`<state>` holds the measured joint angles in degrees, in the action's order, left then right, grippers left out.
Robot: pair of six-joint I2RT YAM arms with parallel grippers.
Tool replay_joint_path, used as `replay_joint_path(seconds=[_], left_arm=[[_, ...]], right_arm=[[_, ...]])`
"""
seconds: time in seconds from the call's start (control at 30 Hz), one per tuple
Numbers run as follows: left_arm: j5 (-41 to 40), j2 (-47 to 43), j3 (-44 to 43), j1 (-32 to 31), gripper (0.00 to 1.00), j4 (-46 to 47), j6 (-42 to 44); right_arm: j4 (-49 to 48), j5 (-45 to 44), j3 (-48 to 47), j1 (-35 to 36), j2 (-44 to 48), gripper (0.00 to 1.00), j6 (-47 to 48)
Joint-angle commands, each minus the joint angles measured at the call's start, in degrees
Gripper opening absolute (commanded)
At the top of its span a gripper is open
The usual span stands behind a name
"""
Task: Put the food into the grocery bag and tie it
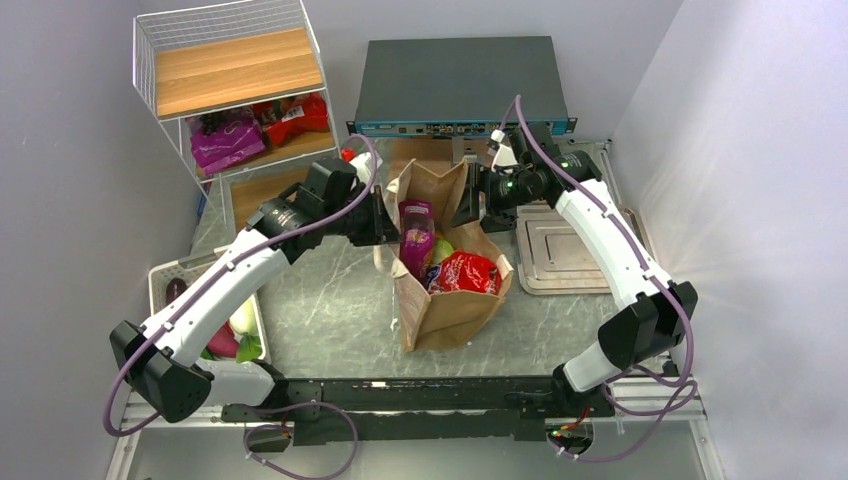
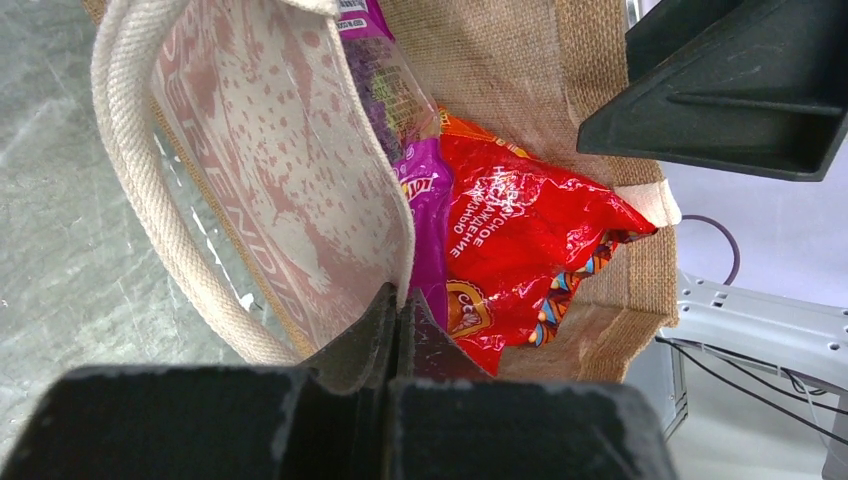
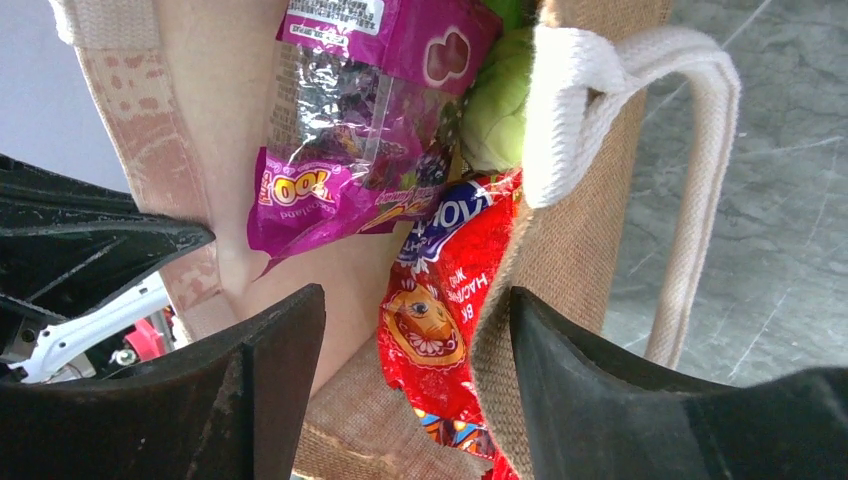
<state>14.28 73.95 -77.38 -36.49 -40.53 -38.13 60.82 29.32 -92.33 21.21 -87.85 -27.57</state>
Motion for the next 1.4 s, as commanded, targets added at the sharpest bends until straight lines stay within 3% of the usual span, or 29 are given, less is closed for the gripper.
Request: replay_joint_path(seconds=[0.0, 0.1, 0.23, 0.4, 0.77, 1.07, 1.37], left_arm=[[3.09, -1.34, -1.13, 0.61, 0.0, 3.51, 1.2], [3.08, -1.21, -2.37, 1.34, 0.13, 1.28, 2.0], [2.94, -3.27, -1.56, 1.85, 0.48, 1.77, 2.59], [2.24, -4.66, -2.01, 3.66, 0.66, 0.07, 3.79], [2.86, -6.36, -4.14, 7.05, 0.69, -3.76, 5.59], [3.12, -8.74, -4.8, 10.42, 0.69, -7.85, 7.47], [1.58, -11.39, -5.34, 12.07, 0.69, -10.67, 7.8]], right_arm=[[-0.08, -0.83, -4.6, 0.1, 0.71, 0.7, 2.79], [-0.08, -4.5, -7.23, -0.66, 1.8, 0.7, 3.9], [1.09, -10.36, -11.24, -2.22, 2.94, 0.74, 5.35], [-0.95, -14.28, -8.58, -6.57, 6.36, 0.76, 3.29], [-11.39, -4.12, 11.56, -15.45, 11.03, 0.77, -1.43], [-24.49, 23.98, 27.36, -16.84, 7.93, 0.71, -4.17], [-25.06, 28.75, 32.83, -16.86, 0.42, 0.65, -4.88]])
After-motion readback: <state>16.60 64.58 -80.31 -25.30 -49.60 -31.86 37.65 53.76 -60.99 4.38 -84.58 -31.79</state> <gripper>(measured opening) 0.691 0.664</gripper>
